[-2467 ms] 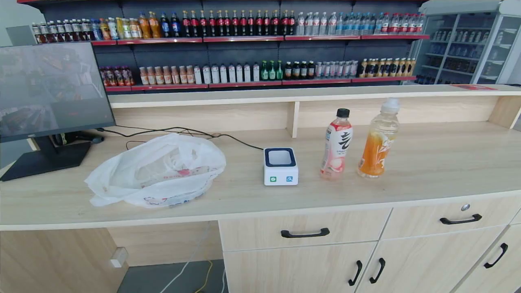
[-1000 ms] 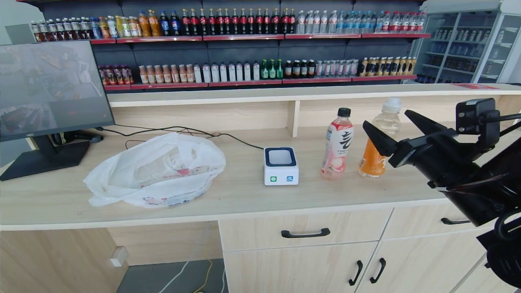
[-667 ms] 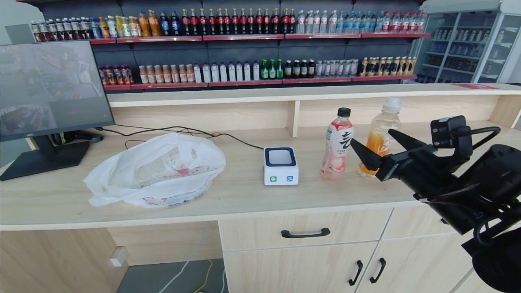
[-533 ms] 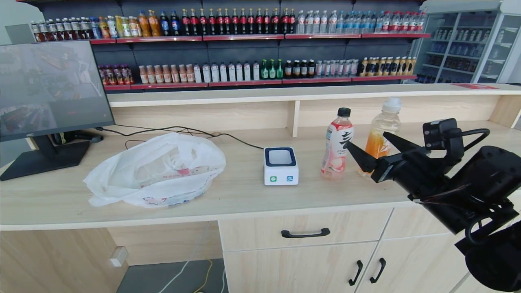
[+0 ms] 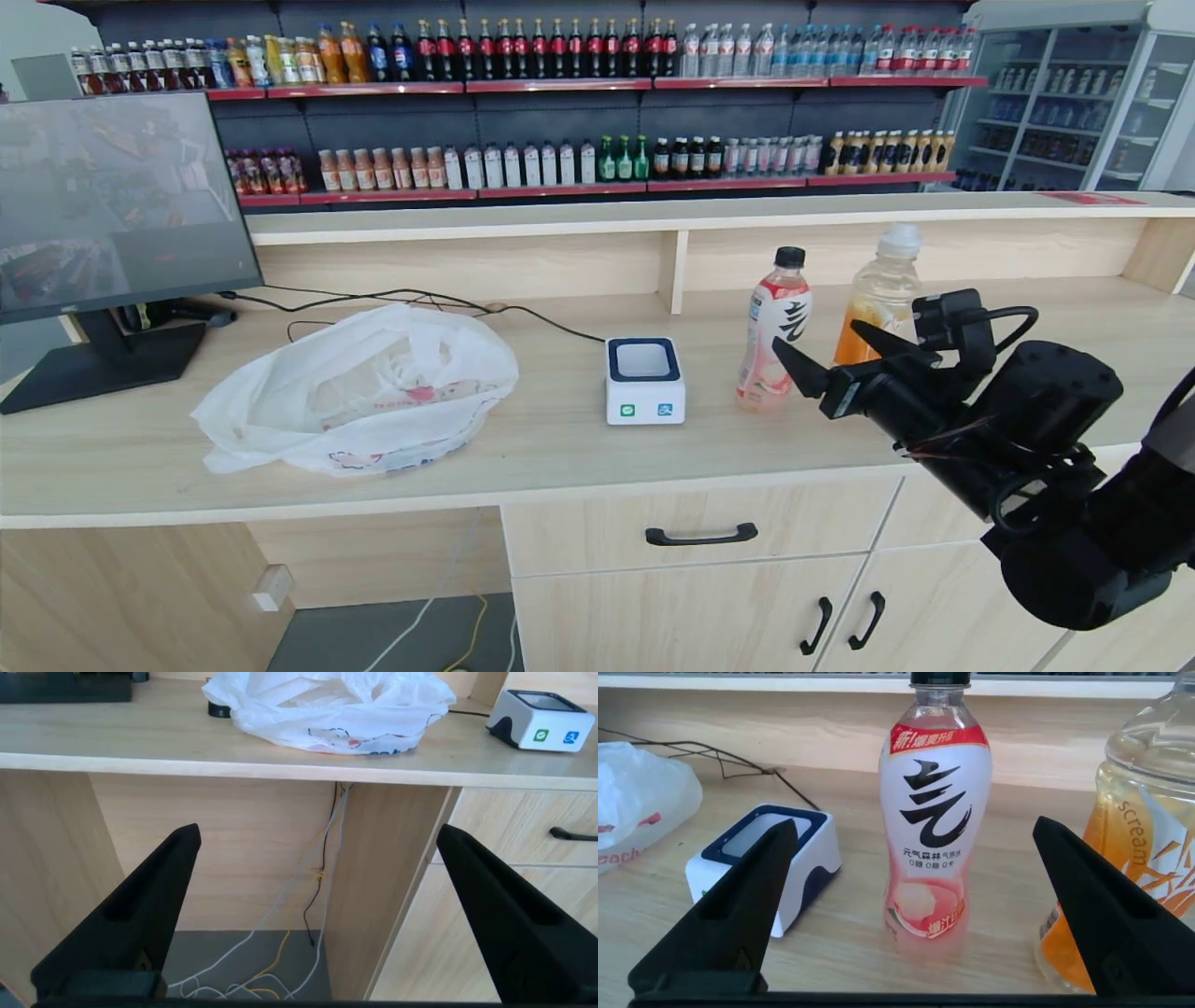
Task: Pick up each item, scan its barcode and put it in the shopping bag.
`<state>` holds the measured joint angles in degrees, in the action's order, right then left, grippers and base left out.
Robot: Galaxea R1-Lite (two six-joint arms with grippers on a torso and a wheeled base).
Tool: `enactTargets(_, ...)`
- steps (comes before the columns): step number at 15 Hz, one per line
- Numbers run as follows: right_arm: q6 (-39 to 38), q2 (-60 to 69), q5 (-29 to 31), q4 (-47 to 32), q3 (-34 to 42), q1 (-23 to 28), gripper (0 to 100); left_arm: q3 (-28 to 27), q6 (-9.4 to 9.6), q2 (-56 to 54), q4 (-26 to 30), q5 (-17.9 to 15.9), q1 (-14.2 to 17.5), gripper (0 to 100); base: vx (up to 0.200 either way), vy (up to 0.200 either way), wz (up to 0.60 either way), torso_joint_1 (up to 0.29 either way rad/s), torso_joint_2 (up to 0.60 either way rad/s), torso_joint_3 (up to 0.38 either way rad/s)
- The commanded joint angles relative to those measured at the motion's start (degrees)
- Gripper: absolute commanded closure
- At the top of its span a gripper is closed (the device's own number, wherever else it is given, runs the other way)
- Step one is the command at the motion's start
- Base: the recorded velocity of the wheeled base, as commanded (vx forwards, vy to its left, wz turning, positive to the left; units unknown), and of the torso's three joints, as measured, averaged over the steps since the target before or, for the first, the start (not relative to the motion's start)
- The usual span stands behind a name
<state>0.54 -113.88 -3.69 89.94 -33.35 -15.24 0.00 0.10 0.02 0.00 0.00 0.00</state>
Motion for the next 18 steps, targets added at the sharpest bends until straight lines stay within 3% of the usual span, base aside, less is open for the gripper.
enactTargets(1,-0.4,-2.5,0.7,0.1,-1.6,-0.1,0,0.0,-0.01,0.0,0.0,0.0,0.0,0,0.000,0.000,0.00,0.000,0.00,0.000)
enactTargets(9,-0.8,-7.8,1.1,0.1,-5.3,-0.2,0,0.0,-0.01,0.0,0.0,0.0,0.0,0,0.000,0.000,0.00,0.000,0.00,0.000)
enactTargets(13,-3.1,-11.1,7.6,0.1,-9.8,-3.3,0,0.0,-0.01,0.0,0.0,0.0,0.0,0,0.000,0.000,0.00,0.000,0.00,0.000)
enactTargets(18,-3.1,-14.1,8.0,0.1,-13.2,-2.2,0,0.0,-0.01,0.0,0.0,0.0,0.0,0,0.000,0.000,0.00,0.000,0.00,0.000)
